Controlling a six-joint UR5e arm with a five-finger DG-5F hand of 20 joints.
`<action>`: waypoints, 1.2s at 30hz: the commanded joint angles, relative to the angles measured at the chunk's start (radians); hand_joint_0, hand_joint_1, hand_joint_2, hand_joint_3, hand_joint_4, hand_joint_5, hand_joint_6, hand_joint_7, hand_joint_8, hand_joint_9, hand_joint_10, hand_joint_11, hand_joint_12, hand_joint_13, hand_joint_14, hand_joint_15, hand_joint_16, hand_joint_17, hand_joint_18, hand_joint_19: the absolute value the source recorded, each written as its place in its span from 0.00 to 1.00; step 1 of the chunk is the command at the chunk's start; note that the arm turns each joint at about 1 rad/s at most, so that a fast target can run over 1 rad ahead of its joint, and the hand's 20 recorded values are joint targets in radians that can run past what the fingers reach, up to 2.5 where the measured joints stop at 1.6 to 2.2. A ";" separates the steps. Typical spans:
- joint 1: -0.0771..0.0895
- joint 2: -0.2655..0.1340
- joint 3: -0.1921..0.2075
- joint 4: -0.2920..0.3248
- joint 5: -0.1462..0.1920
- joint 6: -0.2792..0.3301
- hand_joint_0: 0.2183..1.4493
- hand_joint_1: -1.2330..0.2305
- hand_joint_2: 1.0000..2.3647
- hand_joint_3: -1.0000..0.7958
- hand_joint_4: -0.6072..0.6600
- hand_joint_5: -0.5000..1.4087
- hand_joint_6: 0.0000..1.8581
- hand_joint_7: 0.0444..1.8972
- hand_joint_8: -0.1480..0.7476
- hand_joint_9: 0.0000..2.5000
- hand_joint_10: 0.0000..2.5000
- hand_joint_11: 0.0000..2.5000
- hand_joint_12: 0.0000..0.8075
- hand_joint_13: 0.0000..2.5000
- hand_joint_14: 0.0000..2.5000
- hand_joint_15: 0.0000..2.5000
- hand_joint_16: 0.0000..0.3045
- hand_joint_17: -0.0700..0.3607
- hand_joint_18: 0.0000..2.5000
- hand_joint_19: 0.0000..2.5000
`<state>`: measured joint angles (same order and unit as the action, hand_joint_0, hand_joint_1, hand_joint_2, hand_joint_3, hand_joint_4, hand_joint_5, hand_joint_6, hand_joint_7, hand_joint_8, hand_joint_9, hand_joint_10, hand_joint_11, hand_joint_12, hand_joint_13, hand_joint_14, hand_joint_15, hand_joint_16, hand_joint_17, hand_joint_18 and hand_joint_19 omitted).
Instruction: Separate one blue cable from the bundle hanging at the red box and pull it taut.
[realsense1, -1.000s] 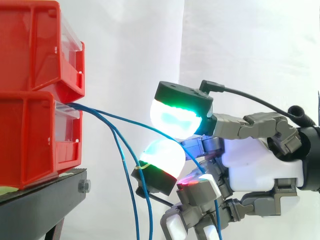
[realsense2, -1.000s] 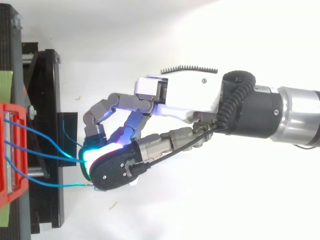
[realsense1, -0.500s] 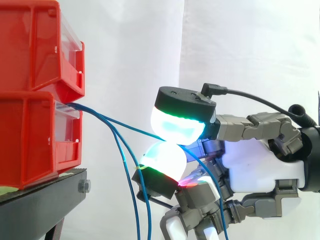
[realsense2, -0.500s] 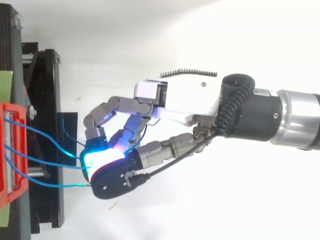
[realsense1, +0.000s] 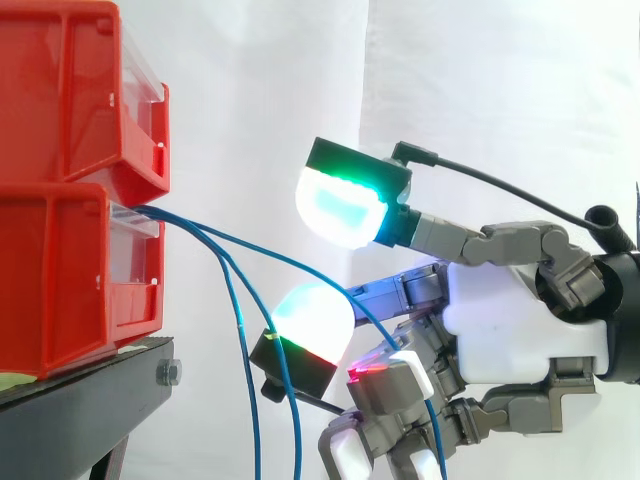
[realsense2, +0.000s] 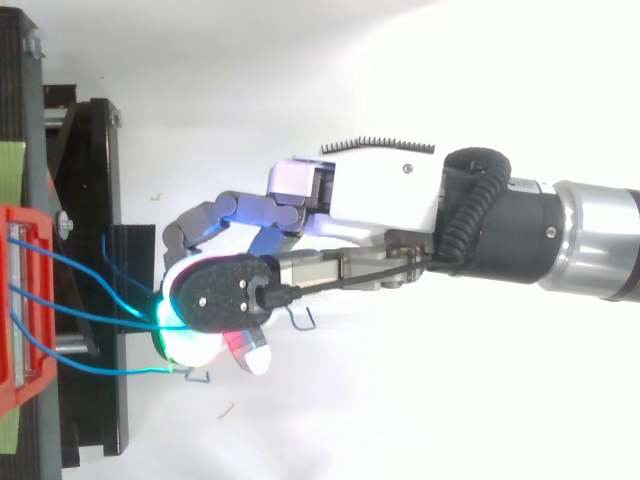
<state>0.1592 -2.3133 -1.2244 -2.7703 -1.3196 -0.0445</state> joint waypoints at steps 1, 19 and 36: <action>0.000 0.000 0.000 0.000 -0.001 0.000 0.33 0.57 0.01 0.36 0.58 0.18 0.38 0.62 0.56 0.45 0.01 0.41 0.53 0.38 0.01 0.28 0.17 0.43 0.39 0.35; 0.002 0.000 0.000 -0.002 0.002 0.000 0.34 0.35 0.02 0.49 0.59 0.16 0.46 0.57 0.57 0.43 0.01 0.44 0.53 0.38 0.01 0.28 0.17 0.43 0.39 0.33; 0.002 0.000 0.000 -0.002 0.002 0.008 0.39 0.28 0.01 0.39 0.57 0.15 0.48 0.56 0.55 0.41 0.01 0.44 0.52 0.36 0.01 0.28 0.16 0.42 0.38 0.31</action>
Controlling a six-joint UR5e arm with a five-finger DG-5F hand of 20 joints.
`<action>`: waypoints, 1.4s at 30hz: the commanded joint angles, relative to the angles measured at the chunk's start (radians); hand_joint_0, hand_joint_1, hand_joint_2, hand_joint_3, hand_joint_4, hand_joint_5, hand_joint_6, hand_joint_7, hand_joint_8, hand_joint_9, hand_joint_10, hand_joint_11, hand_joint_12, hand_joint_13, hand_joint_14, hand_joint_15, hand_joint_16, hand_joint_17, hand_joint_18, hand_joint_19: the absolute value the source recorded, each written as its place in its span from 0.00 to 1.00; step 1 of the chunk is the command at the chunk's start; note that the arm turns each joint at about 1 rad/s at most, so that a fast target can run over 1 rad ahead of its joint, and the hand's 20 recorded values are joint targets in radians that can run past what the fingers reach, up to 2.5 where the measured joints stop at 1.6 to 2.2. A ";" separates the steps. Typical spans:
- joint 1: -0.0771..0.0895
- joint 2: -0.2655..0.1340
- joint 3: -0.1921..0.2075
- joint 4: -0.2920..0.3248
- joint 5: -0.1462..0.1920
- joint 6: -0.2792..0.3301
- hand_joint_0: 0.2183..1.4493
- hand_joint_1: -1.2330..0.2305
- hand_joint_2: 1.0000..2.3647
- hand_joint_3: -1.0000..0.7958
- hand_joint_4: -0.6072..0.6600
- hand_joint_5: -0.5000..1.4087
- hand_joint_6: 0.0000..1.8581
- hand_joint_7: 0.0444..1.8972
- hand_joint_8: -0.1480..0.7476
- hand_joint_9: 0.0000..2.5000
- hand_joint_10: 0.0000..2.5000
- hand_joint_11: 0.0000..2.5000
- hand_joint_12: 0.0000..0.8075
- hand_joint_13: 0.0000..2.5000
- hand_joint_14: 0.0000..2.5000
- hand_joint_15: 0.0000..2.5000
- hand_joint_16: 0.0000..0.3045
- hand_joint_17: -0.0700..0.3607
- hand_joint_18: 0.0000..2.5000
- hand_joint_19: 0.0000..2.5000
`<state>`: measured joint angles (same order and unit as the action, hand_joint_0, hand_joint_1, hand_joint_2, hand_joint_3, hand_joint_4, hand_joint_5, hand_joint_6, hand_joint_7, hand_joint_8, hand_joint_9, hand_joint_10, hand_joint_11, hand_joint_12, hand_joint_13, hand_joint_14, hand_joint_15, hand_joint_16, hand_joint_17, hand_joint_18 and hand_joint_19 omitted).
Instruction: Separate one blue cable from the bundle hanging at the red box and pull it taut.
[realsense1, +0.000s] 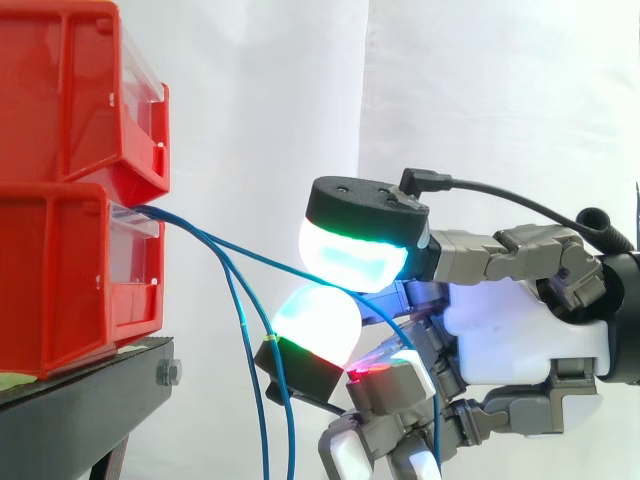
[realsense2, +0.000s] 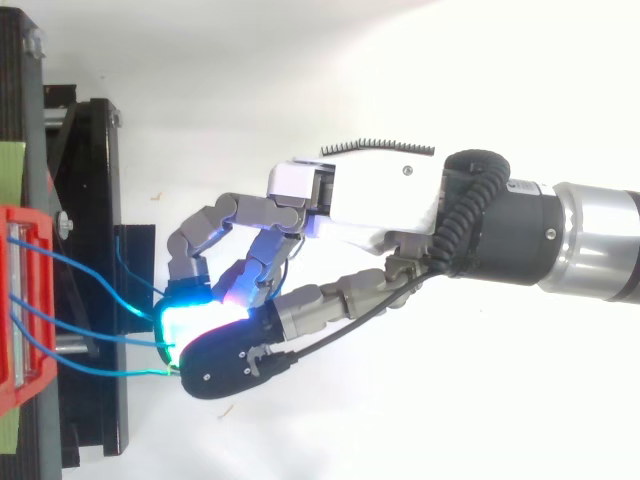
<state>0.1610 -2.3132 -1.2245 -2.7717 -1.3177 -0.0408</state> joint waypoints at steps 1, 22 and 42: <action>0.000 0.000 0.000 0.000 0.000 0.004 0.40 0.28 0.01 0.38 0.58 0.15 0.48 0.56 0.55 0.41 0.01 0.44 0.52 0.36 0.01 0.28 0.16 0.42 0.38 0.31; 0.003 0.000 0.000 0.009 0.005 0.012 0.48 0.26 0.01 0.36 0.50 0.14 0.48 0.66 0.52 0.46 0.01 0.52 0.49 0.42 0.01 0.33 0.15 0.40 0.38 0.33; 0.002 0.000 -0.001 0.009 0.005 0.012 0.51 0.26 0.01 0.34 0.49 0.14 0.47 0.66 0.52 0.46 0.01 0.55 0.41 0.53 0.01 0.59 0.13 0.37 0.40 0.40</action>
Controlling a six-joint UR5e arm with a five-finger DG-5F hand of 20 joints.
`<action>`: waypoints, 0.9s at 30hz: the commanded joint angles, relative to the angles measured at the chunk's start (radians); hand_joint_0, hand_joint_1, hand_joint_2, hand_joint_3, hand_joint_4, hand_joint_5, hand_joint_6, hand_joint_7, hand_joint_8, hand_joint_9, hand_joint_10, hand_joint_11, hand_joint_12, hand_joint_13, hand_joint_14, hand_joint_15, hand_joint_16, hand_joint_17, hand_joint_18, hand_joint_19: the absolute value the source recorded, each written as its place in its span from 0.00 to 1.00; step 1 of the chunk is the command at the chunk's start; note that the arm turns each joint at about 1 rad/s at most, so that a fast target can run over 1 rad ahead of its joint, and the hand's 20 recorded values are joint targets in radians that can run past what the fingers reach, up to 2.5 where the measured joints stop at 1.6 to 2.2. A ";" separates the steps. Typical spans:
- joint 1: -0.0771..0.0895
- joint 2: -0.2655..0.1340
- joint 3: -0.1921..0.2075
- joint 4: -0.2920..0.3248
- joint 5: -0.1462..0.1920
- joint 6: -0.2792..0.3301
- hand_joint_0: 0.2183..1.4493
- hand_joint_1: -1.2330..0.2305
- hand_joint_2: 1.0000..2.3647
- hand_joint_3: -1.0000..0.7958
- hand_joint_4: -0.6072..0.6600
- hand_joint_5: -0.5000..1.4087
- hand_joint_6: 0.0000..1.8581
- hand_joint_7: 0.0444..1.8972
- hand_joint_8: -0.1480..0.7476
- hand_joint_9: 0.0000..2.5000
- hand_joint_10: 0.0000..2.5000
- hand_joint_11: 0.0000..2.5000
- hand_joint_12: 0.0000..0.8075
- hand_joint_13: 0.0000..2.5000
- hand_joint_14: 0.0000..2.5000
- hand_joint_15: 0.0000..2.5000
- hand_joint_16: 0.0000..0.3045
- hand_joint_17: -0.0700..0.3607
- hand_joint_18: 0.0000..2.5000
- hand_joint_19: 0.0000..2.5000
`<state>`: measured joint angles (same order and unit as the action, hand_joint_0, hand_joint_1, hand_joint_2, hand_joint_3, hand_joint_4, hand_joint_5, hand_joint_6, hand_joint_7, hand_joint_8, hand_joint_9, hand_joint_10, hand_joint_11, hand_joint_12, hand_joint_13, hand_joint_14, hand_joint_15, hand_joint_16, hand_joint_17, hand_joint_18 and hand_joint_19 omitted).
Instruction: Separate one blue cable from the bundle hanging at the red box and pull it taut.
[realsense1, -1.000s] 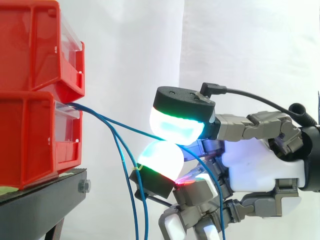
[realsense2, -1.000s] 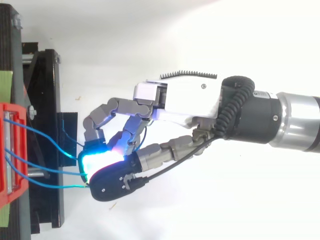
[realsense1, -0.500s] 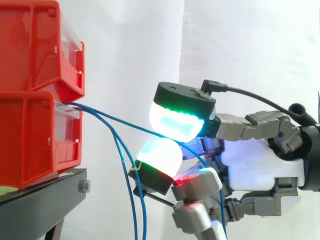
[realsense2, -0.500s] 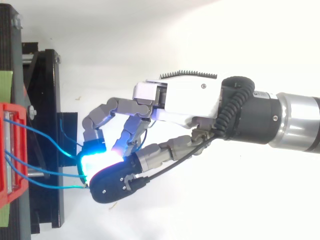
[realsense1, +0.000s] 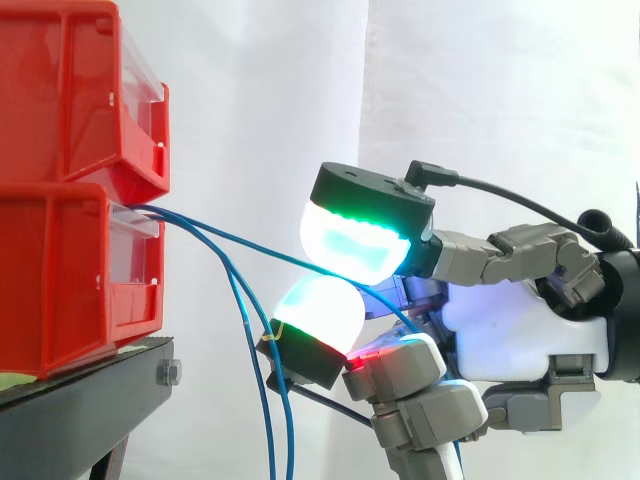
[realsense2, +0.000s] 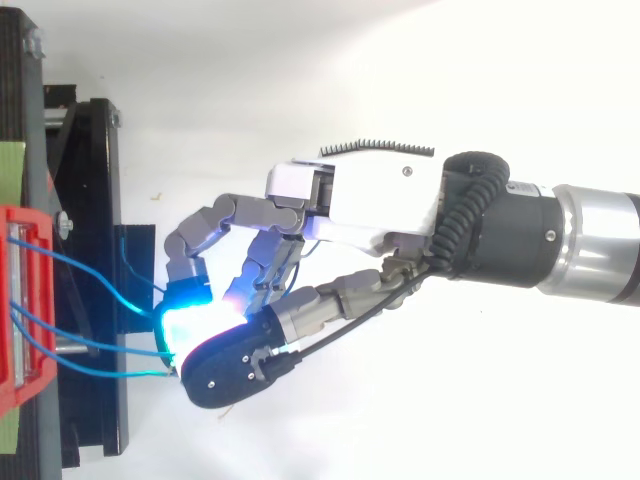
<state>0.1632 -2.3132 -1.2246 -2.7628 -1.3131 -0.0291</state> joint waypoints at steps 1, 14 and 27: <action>-0.001 0.000 0.000 -0.001 0.000 0.000 0.50 0.26 0.01 0.37 0.49 0.14 0.47 0.68 0.52 0.46 0.01 0.55 0.41 0.53 0.01 0.58 0.13 0.37 0.40 0.40; -0.001 0.000 0.000 0.000 -0.001 0.021 0.47 0.26 0.02 0.47 0.48 0.15 0.48 0.68 0.50 0.46 0.13 0.71 0.43 0.52 0.04 0.63 0.14 0.38 0.36 0.37; -0.001 0.000 0.000 -0.011 -0.001 0.028 0.47 0.25 0.02 0.47 0.49 0.15 0.48 0.69 0.52 0.37 0.67 0.62 0.45 0.35 0.80 0.52 0.14 0.38 0.40 0.48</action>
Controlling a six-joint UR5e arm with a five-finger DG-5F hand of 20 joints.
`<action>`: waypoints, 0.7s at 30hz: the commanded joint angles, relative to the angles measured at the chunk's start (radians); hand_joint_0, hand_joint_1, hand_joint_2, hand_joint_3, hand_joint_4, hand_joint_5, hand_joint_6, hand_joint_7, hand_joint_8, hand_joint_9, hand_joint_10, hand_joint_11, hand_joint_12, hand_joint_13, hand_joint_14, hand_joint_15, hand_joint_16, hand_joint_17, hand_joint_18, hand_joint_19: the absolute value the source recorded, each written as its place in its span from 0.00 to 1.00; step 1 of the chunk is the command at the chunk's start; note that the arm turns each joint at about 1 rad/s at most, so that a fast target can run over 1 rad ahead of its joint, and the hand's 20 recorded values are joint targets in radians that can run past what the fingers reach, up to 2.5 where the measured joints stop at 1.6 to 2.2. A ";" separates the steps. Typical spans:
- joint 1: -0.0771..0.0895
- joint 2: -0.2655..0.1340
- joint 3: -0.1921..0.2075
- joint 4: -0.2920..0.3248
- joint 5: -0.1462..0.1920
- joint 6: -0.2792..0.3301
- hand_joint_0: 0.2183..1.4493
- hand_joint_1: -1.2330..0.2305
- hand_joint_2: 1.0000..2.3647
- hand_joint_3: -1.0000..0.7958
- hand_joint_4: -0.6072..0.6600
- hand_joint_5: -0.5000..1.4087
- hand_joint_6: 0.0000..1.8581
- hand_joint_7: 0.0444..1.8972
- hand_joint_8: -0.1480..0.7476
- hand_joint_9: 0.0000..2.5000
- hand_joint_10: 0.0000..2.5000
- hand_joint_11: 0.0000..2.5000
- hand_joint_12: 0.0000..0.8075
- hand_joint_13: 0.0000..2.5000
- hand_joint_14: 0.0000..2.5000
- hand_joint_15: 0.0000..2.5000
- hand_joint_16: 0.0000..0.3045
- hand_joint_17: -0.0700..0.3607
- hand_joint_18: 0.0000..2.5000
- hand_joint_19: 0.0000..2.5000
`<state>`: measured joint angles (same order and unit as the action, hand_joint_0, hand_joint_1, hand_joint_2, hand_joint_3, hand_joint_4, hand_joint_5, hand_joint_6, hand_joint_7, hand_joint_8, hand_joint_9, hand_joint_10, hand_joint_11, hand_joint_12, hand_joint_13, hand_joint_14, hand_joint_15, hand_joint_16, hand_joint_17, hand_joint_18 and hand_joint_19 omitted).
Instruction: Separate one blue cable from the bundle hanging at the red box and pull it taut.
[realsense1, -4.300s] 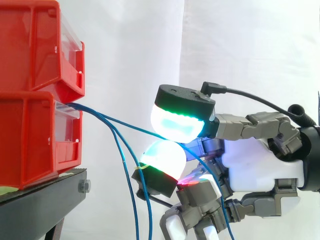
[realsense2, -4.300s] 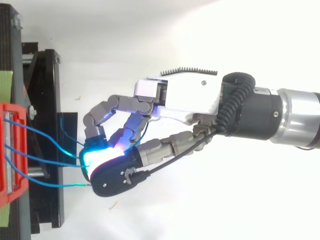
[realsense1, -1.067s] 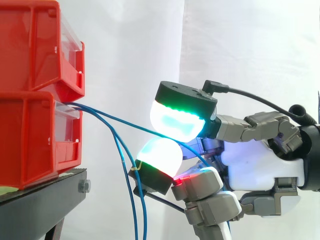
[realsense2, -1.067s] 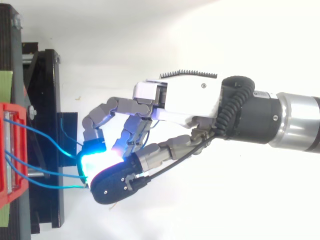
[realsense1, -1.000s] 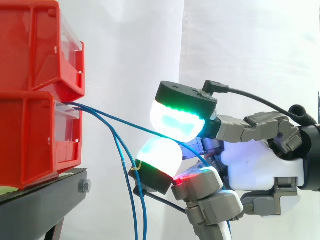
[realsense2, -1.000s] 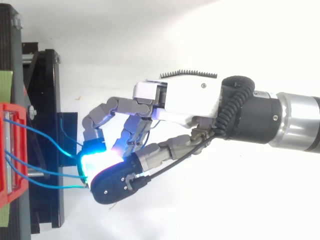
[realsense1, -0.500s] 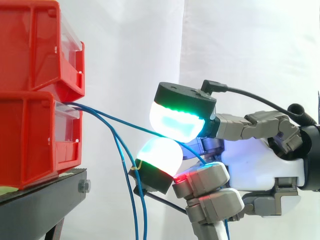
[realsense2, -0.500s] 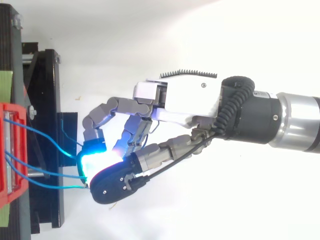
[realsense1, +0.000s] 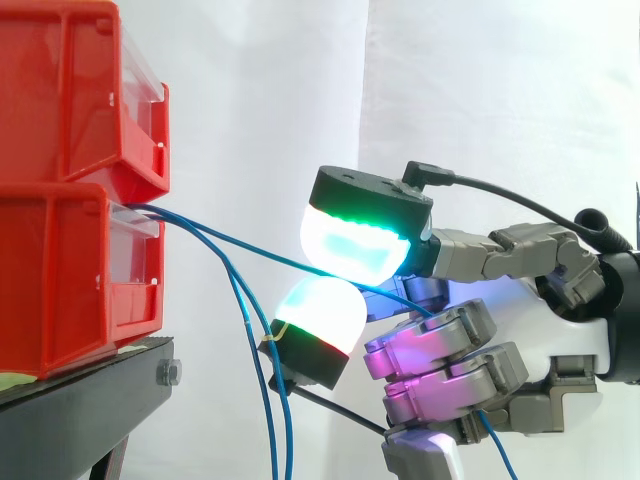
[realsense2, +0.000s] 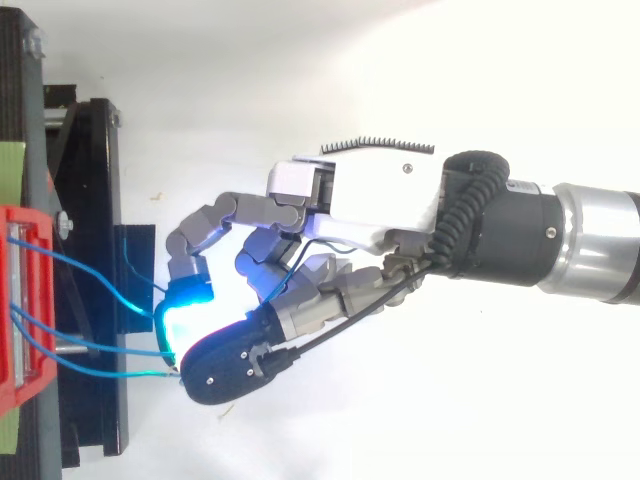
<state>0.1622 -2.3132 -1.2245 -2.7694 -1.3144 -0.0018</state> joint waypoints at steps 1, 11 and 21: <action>0.000 0.000 0.000 -0.010 -0.002 0.002 0.47 0.25 0.02 0.47 0.49 0.15 0.48 0.69 0.51 0.36 0.68 0.62 0.45 0.35 0.82 0.52 0.14 0.38 0.41 0.49; 0.000 0.000 0.000 -0.032 -0.011 0.034 0.47 0.25 0.02 0.47 0.49 0.15 0.48 0.70 0.52 0.35 0.72 0.60 0.45 0.33 0.88 0.53 0.13 0.38 0.42 0.51; 0.000 0.000 0.000 -0.024 -0.016 0.039 0.46 0.26 0.02 0.49 0.52 0.15 0.48 0.71 0.52 0.35 0.73 0.60 0.46 0.33 0.86 0.54 0.14 0.38 0.41 0.49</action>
<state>0.1631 -2.3134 -1.2244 -2.7960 -1.3282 0.0367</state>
